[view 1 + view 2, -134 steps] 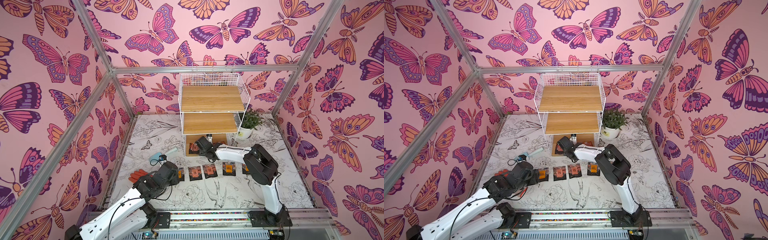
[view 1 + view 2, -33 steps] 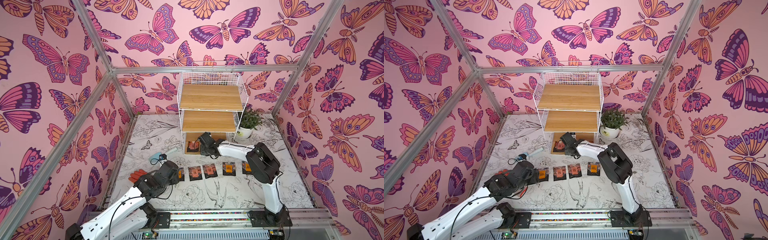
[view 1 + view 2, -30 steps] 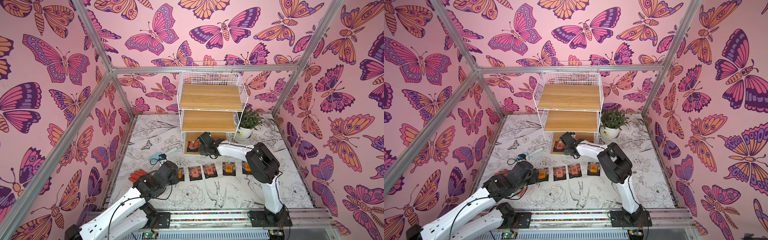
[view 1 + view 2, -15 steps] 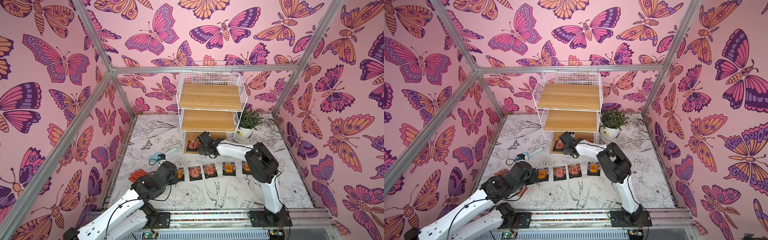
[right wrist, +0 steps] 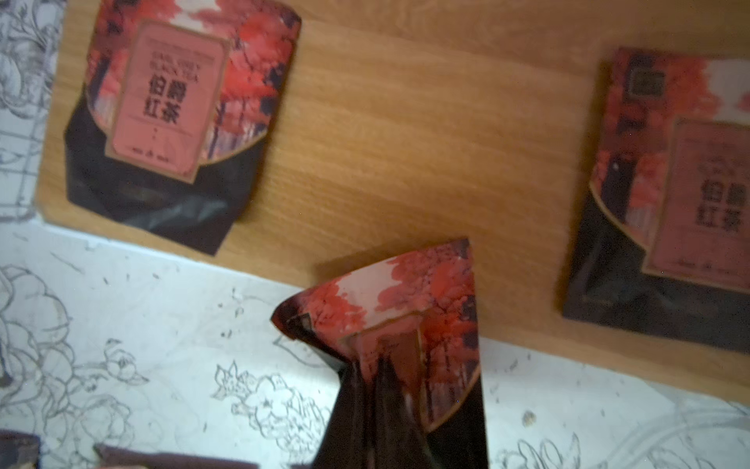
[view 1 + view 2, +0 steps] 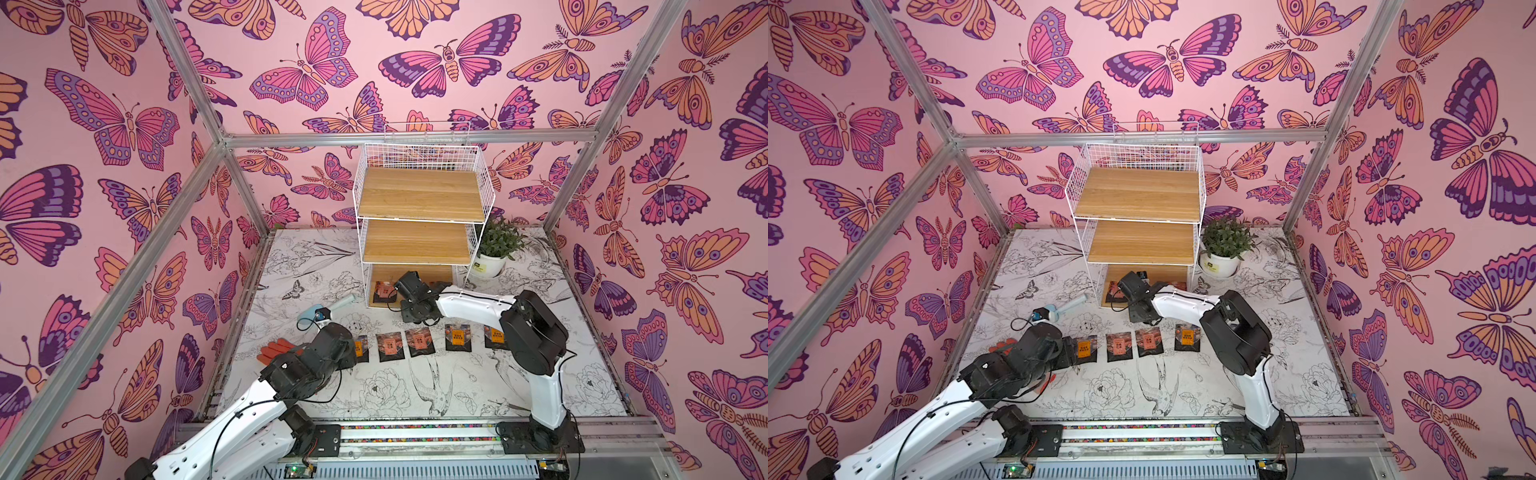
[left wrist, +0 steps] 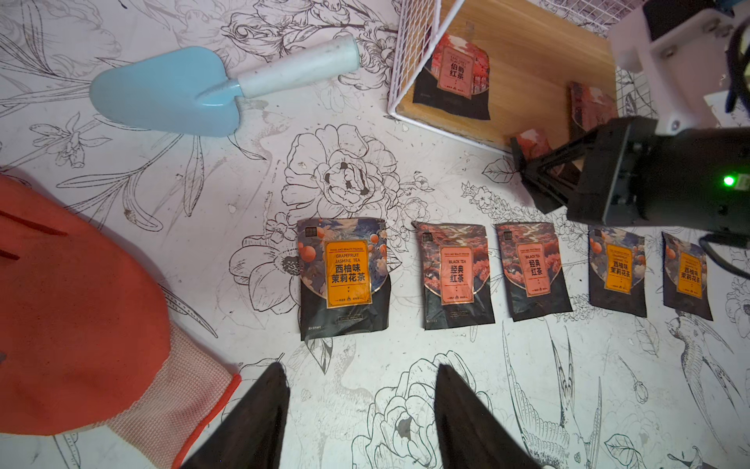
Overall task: Remove the tea bags from the shelf
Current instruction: Pick up the tea bag from the shelf, then place the tea bag at the center of the board.
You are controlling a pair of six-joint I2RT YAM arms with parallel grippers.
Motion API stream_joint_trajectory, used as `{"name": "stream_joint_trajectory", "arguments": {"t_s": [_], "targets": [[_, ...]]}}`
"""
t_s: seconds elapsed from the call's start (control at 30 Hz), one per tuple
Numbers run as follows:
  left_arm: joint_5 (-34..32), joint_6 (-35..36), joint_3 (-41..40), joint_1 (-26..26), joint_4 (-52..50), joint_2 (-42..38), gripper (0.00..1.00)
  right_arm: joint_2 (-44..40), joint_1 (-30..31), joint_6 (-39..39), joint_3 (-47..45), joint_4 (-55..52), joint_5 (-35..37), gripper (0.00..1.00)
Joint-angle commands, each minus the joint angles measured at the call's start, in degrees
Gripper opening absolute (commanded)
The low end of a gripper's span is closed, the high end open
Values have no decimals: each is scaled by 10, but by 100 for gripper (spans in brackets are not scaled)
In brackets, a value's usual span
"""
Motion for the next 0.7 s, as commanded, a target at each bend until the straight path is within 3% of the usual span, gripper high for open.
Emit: {"name": "stream_joint_trajectory", "arguments": {"t_s": [0.0,0.23,0.4,0.53,0.67], "targets": [[-2,18,3,5,-4,2,61,-64,20,12,-25,-47,17,0],[35,50,8,5,37,17,62,-238,45,95,-148,-145,85,0],[97,94,56,5,58,84,62,-387,47,217,-296,-160,94,0],[119,127,77,5,66,118,62,-448,47,289,-361,-167,90,0],[126,140,73,5,71,119,62,-483,38,299,-391,-182,111,0]]}}
